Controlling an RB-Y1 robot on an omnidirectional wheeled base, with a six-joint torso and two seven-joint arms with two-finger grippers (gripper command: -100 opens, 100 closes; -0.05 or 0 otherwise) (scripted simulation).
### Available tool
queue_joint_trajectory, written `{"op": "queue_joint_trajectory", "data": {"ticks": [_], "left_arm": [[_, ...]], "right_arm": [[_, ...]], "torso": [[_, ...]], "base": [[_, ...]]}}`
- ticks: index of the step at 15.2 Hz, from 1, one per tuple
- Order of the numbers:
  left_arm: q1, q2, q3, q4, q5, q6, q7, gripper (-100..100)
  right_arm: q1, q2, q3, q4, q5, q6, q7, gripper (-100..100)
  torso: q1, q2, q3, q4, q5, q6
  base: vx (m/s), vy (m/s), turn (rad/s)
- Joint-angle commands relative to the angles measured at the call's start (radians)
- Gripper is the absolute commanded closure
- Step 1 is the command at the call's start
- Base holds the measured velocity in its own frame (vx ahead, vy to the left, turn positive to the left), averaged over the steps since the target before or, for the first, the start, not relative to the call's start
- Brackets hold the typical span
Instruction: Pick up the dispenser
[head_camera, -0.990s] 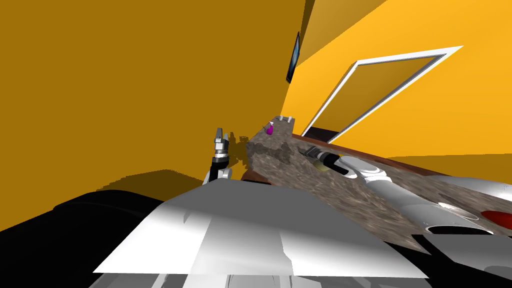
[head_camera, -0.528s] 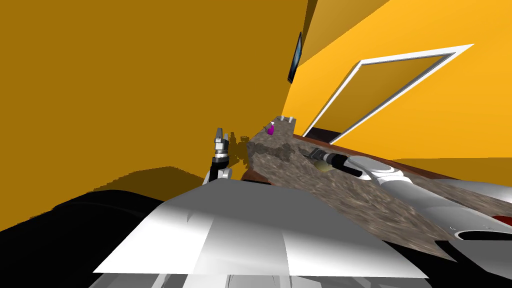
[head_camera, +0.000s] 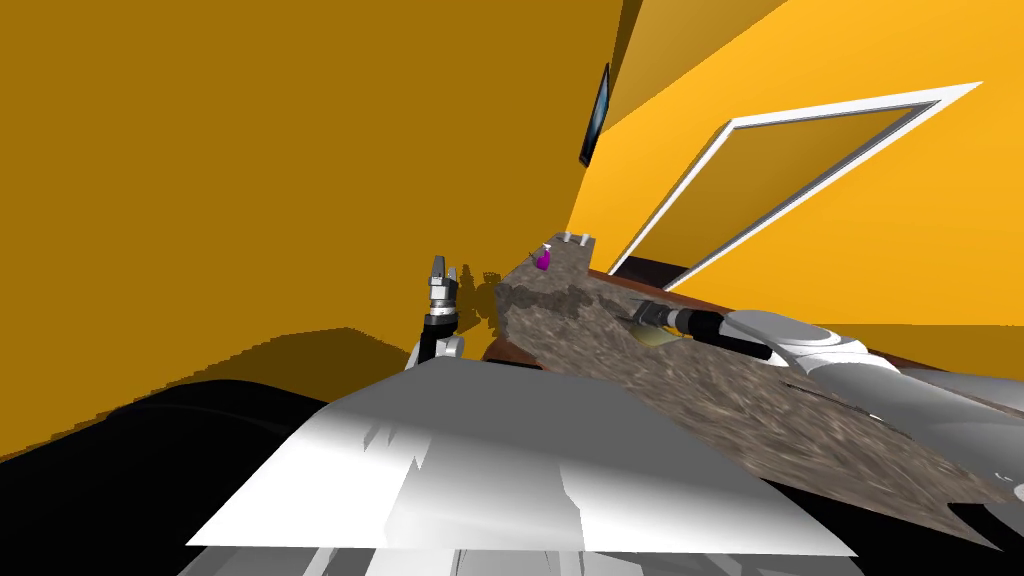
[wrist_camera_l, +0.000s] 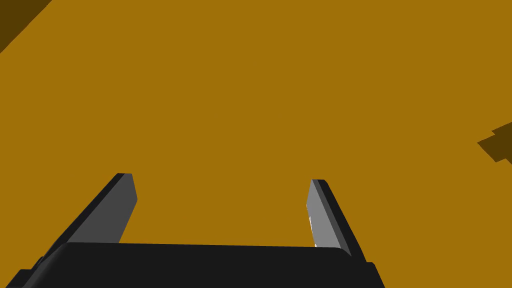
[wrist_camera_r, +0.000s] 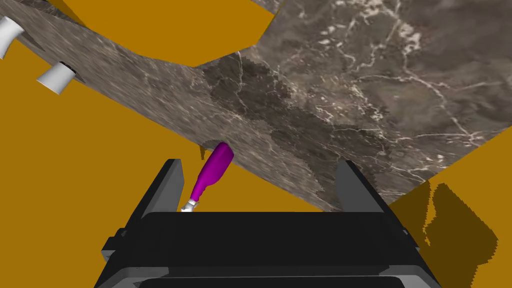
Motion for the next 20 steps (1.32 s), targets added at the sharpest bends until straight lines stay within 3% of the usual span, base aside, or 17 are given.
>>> {"op": "queue_joint_trajectory", "data": {"ticks": [1,2,4,5,7,8,10,11,13,16,20], "left_arm": [[0.000,0.000,0.000,0.000,0.000,0.000,0.000,0],[0.000,0.000,0.000,0.000,0.000,0.000,0.000,0],[0.000,0.000,0.000,0.000,0.000,0.000,0.000,0],[0.000,0.000,0.000,0.000,0.000,0.000,0.000,0],[0.000,0.000,0.000,0.000,0.000,0.000,0.000,0],[0.000,0.000,0.000,0.000,0.000,0.000,0.000,0],[0.000,0.000,0.000,0.000,0.000,0.000,0.000,0],[0.000,0.000,0.000,0.000,0.000,0.000,0.000,0],[0.000,0.000,0.000,0.000,0.000,0.000,0.000,0],[0.000,0.000,0.000,0.000,0.000,0.000,0.000,0],[0.000,0.000,0.000,0.000,0.000,0.000,0.000,0]], "right_arm": [[-0.009,-0.014,0.010,0.013,0.003,-0.045,-0.007,-100],[-0.016,-0.052,0.027,0.042,0.003,-0.069,-0.011,-100],[-0.016,-0.052,0.027,0.042,0.003,-0.105,-0.011,-100],[-0.022,-0.088,0.042,0.071,0.003,-0.133,-0.013,-100],[-0.022,-0.088,0.042,0.071,0.003,-0.163,-0.013,-100],[-0.028,-0.123,0.057,0.099,0.003,-0.189,-0.015,-100],[-0.028,-0.123,0.057,0.099,0.003,-0.219,-0.015,-100],[-0.033,-0.155,0.070,0.125,0.003,-0.243,-0.015,-100],[-0.033,-0.155,0.070,0.125,0.003,-0.273,-0.015,-100],[-0.041,-0.213,0.094,0.173,0.003,-0.348,-0.013,-100],[-0.044,-0.238,0.105,0.195,0.003,-0.419,-0.010,-100]], "torso": [[0.000,0.000,0.000,0.000,0.000,0.000],[0.000,0.000,0.000,0.000,0.000,0.000],[0.000,-0.001,0.000,0.000,0.000,0.000],[0.000,-0.001,0.000,0.000,0.000,0.000],[0.000,-0.001,-0.001,0.000,0.000,0.000],[0.000,-0.001,-0.001,0.000,0.000,0.000],[0.000,-0.001,-0.001,0.000,0.000,0.000],[0.000,-0.002,-0.001,0.000,0.000,0.000],[0.000,-0.002,-0.001,-0.001,0.000,0.000],[-0.001,-0.002,-0.001,-0.001,0.000,0.000],[-0.002,-0.003,-0.002,-0.001,0.000,0.000]], "base": [[0.001,-0.010,0.016],[0.006,-0.012,0.048],[0.010,-0.014,0.033],[0.014,-0.012,0.043],[0.015,-0.013,0.029],[0.016,-0.012,0.037],[0.020,-0.017,0.030],[0.030,-0.016,0.040],[0.026,-0.017,0.026],[0.030,-0.023,0.034],[0.039,-0.034,0.023]]}}
